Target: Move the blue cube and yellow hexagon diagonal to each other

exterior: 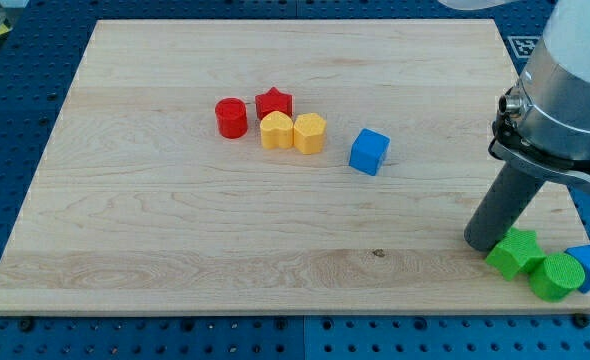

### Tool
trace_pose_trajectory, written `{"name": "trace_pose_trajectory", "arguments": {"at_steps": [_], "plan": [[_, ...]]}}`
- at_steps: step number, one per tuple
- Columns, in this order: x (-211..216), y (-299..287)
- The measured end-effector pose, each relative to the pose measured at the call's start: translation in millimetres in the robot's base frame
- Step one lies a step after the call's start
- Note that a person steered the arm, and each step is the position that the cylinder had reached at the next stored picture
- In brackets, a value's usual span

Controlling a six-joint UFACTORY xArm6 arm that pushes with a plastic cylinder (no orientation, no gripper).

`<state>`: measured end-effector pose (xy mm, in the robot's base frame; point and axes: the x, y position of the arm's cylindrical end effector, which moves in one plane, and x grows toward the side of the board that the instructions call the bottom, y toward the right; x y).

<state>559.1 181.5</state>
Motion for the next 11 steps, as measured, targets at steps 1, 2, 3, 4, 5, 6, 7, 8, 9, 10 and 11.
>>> {"name": "trace_pose_trajectory", "arguments": {"at_steps": [1,2,3,4,5,6,7,8,9,10,11], "plan": [[-46,-18],[-75,-77],[-70,-117],[-97,-167],[-135,-178],[-136,-165],[-115,-140],[-91,-112],[-98,-87],[-128,-80],[-135,-56]]}}
